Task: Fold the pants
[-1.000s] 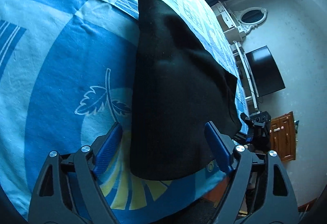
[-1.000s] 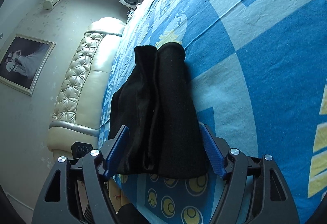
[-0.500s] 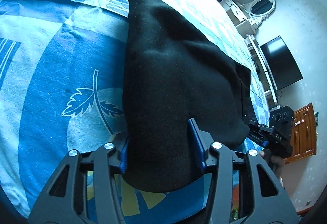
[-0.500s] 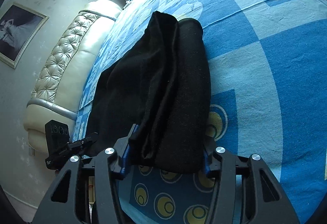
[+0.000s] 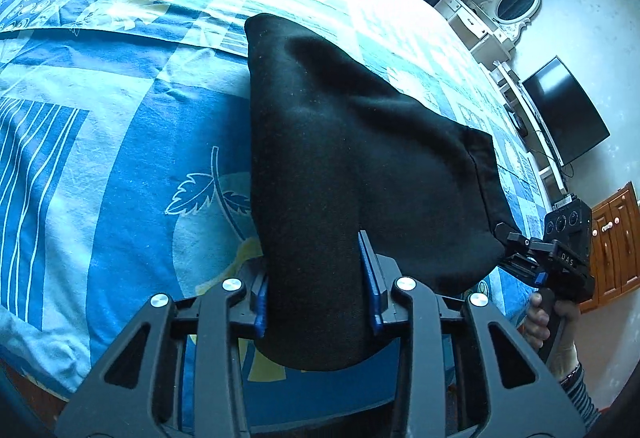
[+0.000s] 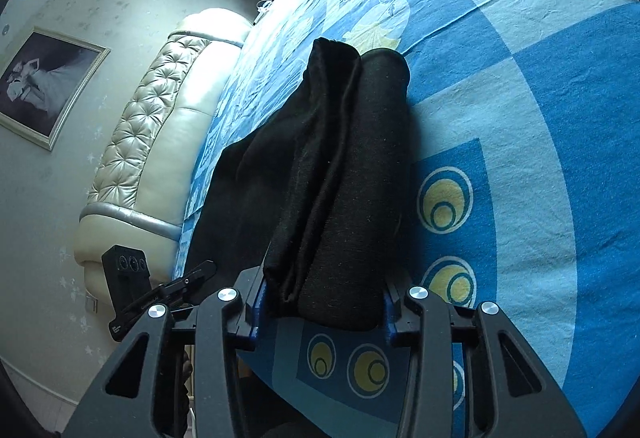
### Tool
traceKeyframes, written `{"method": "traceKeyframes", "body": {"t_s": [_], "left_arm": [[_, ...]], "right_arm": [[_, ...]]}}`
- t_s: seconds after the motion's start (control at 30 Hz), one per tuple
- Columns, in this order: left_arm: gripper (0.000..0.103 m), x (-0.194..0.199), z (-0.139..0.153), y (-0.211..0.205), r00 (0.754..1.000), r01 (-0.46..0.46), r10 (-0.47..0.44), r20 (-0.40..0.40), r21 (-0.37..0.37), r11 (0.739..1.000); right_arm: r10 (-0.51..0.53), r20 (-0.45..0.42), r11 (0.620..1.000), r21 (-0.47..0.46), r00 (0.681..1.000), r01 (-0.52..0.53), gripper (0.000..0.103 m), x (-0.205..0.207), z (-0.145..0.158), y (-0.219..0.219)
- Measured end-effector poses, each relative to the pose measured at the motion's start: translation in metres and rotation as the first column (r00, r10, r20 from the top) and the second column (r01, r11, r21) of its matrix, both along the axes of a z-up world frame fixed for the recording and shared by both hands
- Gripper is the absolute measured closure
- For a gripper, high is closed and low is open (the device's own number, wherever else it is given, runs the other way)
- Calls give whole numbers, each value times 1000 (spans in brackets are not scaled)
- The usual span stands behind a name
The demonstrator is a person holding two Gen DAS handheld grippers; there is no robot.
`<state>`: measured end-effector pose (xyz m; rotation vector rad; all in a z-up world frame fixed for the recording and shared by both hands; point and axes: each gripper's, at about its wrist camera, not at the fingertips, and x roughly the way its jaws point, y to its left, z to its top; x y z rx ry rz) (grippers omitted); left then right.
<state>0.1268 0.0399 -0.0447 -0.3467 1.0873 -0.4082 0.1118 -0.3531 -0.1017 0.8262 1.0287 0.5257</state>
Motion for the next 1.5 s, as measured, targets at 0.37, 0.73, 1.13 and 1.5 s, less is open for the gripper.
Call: {"method": "traceKeyframes", "body": {"t_s": [0.37,0.73,1.13,1.5], "left_arm": [[60,-4,-4,-1,1000,3,-3,15,4,1000],[53,-1,-16,-1,1000,-9,9,1,-9,1000],[60,-17,-7,0,1000,-13,12,29,20,1000],[14,-18,-18,7,998,-63,63,15,40,997]], "right_arm": [[-7,-25,1000,-13,1000,7,56,3,-9,1],[-37,-18,999,-36,999,36,53,1,-16,9],[-36,-44,999,10,998,36,57,-6,-18,-1],[-36,-51,998,54,998,39,28,-15,-15,-4]]}}
